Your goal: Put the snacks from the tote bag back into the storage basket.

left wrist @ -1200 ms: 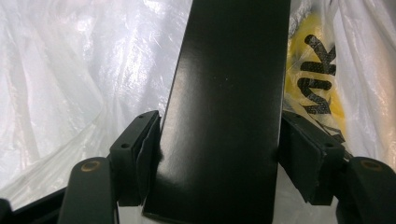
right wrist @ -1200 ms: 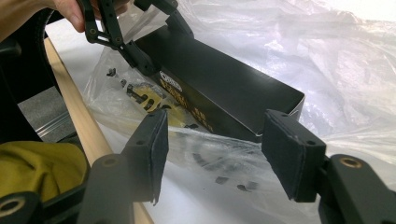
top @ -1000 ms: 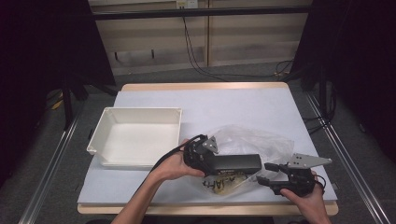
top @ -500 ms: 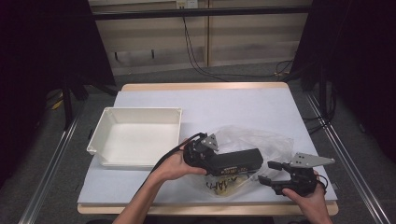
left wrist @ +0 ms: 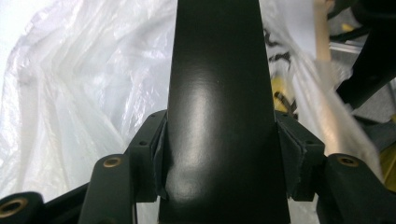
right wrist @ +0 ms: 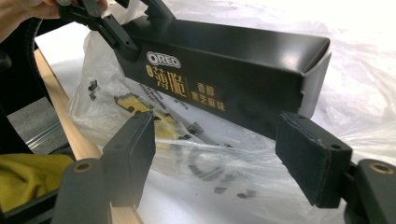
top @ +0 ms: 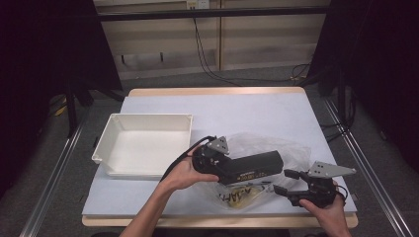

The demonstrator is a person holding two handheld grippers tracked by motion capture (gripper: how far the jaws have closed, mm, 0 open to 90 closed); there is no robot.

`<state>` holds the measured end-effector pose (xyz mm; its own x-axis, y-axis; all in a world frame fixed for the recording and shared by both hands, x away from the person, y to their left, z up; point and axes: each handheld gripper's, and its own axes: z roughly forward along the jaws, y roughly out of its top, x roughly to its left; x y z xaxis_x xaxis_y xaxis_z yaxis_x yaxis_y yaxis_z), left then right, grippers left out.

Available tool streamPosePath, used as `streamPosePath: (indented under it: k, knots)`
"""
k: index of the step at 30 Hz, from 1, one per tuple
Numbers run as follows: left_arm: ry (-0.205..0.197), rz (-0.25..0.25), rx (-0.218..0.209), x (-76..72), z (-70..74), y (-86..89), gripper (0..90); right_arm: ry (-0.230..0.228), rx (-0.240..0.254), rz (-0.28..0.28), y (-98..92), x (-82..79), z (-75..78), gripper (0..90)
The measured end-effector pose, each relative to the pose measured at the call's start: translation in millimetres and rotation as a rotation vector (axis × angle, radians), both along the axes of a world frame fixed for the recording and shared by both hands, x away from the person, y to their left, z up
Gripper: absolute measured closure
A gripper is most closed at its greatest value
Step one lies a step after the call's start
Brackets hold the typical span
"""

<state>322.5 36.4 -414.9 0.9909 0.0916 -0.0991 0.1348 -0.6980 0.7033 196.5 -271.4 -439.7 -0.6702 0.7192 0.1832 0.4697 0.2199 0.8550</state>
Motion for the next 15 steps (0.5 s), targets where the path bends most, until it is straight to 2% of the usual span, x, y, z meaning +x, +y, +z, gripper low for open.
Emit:
streamPosePath:
  k: [5, 6, 8, 10, 14, 15]
  knots:
    - [-0.003, 0.001, -0.021, 1.0, 5.1, 1.8, 43.2, -0.01, 0.007, -0.013, -2.8, -1.4, 1.8, 27.6]
    - [0.002, 0.014, -0.029, 0.6, 6.0, 1.8, 43.2, -0.01, 0.008, -0.016, -3.0, -1.5, 1.8, 27.5]
    - [0.0, 0.011, -0.025, 0.7, 9.1, 1.7, 43.2, -0.015, 0.01, -0.015, -3.6, -1.4, 1.7, 27.5]
    - [-0.004, 0.013, -0.048, 0.2, 10.3, 1.1, 43.2, -0.024, 0.013, -0.018, -3.5, -1.6, 1.9, 27.4]
    - [-0.009, 0.002, -0.058, 0.5, 16.5, 1.8, 43.3, -0.027, 0.015, -0.02, -3.5, -2.4, 2.7, 27.1]
    - [-0.003, 0.003, -0.074, 0.6, 18.0, 1.1, 43.2, -0.029, 0.014, -0.021, -3.6, -2.5, 2.6, 27.0]
